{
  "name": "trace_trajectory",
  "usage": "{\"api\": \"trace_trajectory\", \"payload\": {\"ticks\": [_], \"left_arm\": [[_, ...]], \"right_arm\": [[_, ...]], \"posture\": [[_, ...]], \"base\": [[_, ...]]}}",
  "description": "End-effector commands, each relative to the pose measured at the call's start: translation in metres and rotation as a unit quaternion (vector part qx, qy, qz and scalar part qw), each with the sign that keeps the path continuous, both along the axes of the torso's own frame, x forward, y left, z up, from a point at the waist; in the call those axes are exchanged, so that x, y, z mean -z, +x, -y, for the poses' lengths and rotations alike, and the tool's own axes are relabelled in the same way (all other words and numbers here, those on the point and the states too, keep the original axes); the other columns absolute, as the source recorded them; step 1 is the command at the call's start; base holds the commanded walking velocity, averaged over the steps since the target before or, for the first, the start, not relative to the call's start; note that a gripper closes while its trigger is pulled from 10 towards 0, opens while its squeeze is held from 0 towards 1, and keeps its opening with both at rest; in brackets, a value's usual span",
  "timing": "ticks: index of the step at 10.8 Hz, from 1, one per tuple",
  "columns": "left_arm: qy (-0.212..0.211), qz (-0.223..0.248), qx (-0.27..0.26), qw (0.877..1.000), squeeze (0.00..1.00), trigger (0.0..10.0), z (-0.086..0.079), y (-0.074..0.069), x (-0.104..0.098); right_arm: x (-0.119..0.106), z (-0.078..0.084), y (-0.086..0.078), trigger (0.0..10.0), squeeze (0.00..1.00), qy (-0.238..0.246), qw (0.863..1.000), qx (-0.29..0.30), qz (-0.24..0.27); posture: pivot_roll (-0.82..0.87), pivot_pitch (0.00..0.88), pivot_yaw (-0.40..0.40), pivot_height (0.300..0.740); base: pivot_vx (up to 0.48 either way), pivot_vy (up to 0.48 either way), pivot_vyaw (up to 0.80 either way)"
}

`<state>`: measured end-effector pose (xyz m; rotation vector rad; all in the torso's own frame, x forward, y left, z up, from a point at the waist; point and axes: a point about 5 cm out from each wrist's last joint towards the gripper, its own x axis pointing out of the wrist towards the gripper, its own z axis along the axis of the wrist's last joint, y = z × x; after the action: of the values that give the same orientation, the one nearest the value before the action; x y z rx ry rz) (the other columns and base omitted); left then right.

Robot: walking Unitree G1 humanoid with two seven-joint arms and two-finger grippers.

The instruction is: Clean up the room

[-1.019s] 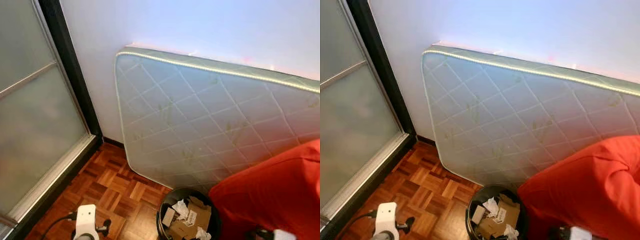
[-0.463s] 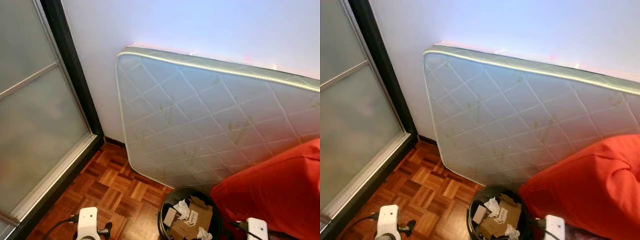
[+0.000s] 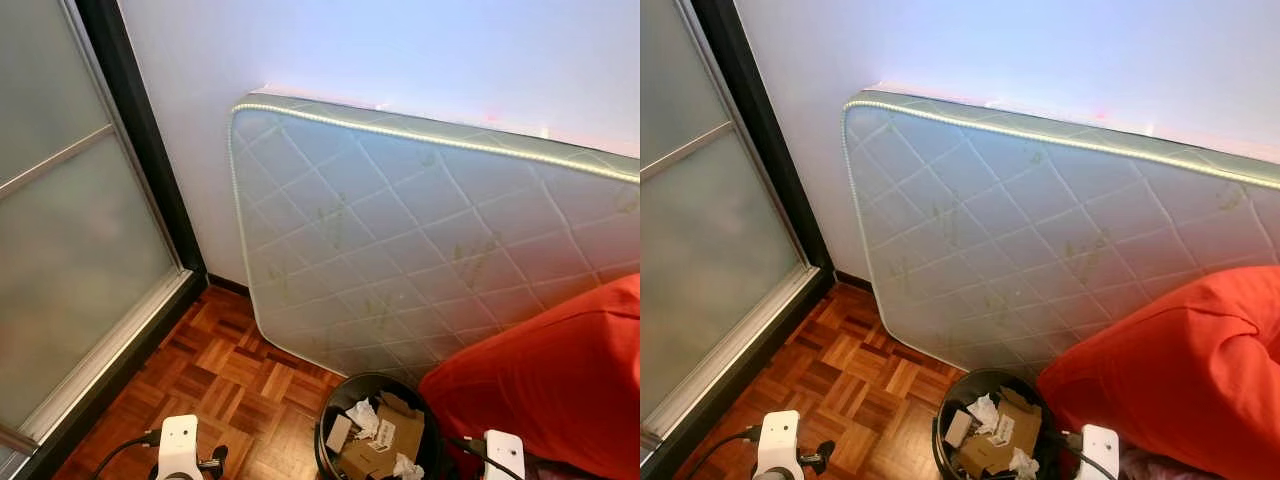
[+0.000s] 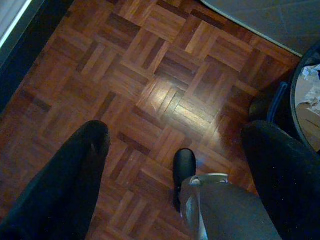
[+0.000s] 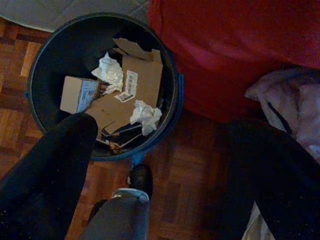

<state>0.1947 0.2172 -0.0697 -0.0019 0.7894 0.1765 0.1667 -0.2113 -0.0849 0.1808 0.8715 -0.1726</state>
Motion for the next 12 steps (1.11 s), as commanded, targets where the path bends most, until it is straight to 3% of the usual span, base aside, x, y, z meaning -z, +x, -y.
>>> {"api": "trace_trajectory", "payload": {"ticks": [1, 7, 12], "left_arm": [[0.004, -0.010, 0.010, 1.000, 0.00, 10.0, 0.0001, -0.0018, 0.0014], [0.006, -0.011, 0.011, 1.000, 0.00, 10.0, -0.0030, -0.0016, 0.0007], [0.005, -0.011, 0.019, 1.000, 0.00, 10.0, -0.0023, -0.0015, 0.0007]], "right_arm": [[-0.0005, 0.0013, 0.0009, 10.0, 0.00, -0.009, 1.000, 0.010, 0.000], [-0.0008, 0.0007, 0.0028, 10.0, 0.00, -0.019, 1.000, 0.021, -0.003], [-0.0043, 0.0051, 0.0078, 10.0, 0.00, -0.032, 0.999, 0.023, 0.008]], "posture": [[0.15, 0.040, -0.030, 0.740], [0.16, 0.040, -0.015, 0.740], [0.16, 0.041, -0.014, 0.740]], "base": [[0.000, 0.000, 0.00], [0.000, 0.000, 0.00], [-0.268, 0.000, 0.00]]}}
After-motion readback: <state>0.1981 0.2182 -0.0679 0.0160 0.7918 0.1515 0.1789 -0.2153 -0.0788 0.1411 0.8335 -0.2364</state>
